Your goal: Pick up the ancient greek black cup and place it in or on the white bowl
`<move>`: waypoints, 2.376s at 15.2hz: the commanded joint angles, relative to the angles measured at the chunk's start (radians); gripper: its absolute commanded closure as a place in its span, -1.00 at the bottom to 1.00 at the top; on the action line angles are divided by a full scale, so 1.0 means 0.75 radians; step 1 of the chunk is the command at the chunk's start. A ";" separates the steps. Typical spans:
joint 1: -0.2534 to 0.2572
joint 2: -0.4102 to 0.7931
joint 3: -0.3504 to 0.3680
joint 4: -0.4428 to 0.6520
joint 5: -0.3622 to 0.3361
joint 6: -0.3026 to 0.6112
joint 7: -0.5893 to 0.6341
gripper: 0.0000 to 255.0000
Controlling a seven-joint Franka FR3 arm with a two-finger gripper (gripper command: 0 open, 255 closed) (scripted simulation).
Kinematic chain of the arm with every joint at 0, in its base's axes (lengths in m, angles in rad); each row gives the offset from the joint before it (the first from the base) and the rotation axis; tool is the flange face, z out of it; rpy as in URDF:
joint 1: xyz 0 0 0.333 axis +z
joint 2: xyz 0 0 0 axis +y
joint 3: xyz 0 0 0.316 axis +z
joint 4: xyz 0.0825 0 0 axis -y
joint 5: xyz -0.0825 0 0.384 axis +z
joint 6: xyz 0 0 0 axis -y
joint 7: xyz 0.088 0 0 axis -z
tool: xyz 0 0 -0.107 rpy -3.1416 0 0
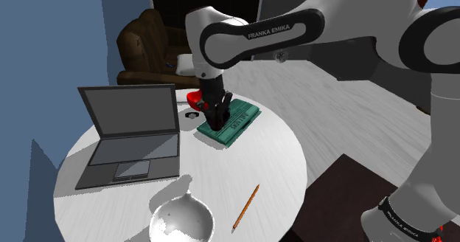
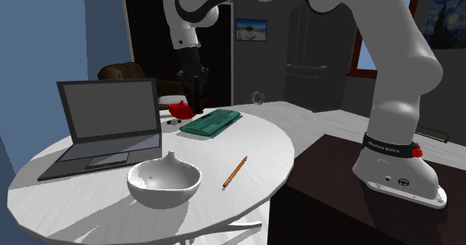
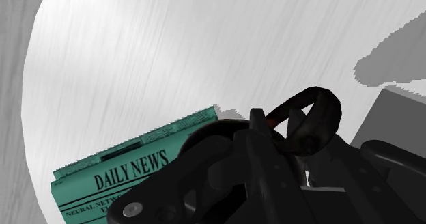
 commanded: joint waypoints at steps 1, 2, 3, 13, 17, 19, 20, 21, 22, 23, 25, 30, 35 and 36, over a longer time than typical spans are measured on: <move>0.000 -0.009 0.002 0.022 0.003 -0.030 -0.003 1.00; 0.001 -0.011 0.003 0.036 0.005 -0.047 -0.004 1.00; 0.002 -0.014 0.003 0.050 0.006 -0.063 -0.005 1.00; 0.088 -0.068 0.052 0.058 0.033 -0.128 0.119 1.00; 0.161 -0.081 0.087 0.046 0.045 -0.130 0.226 1.00; 0.200 -0.080 0.105 0.052 0.049 -0.134 0.280 1.00; 0.220 -0.077 0.113 0.057 0.050 -0.138 0.308 1.00; 0.241 -0.073 0.122 0.065 0.050 -0.141 0.335 1.00; 0.263 -0.067 0.129 0.074 0.051 -0.146 0.363 1.00; 0.285 -0.060 0.137 0.086 0.050 -0.150 0.391 1.00; 0.331 -0.042 0.152 0.115 0.047 -0.162 0.447 1.00; 0.460 0.029 0.183 0.228 0.030 -0.205 0.588 1.00; 0.569 0.107 0.197 0.336 0.007 -0.234 0.689 1.00; 0.565 0.105 0.197 0.315 0.007 -0.215 0.689 1.00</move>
